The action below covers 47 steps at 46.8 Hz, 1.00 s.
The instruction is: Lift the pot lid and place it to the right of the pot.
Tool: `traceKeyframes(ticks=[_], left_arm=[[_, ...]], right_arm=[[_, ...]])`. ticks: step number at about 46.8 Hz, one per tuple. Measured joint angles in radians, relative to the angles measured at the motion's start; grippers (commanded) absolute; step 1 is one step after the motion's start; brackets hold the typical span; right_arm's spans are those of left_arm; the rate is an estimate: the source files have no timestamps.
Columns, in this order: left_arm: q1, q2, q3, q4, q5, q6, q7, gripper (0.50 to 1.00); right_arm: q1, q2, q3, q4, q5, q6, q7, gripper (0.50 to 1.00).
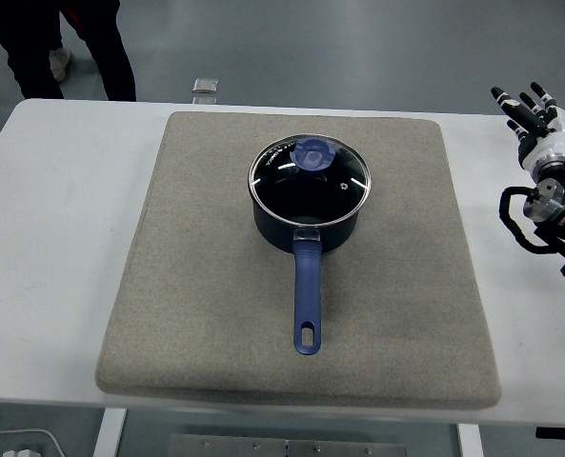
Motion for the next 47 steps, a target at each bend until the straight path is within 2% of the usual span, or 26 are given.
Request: traceKeyframes(ticks=[6,47], left_arm=[[0.0,0.0,0.0,0.0,0.0,0.0,0.0,1.0],[0.0,0.0,0.0,0.001,0.0,0.0,0.001,1.0]], right_arm=[[-0.013,-0.025,0.0,-0.001,0.0,0.004,0.0,0.917],[-0.017,-0.027,0.008,-0.011,-0.062,0.002,-0.01,0.917]])
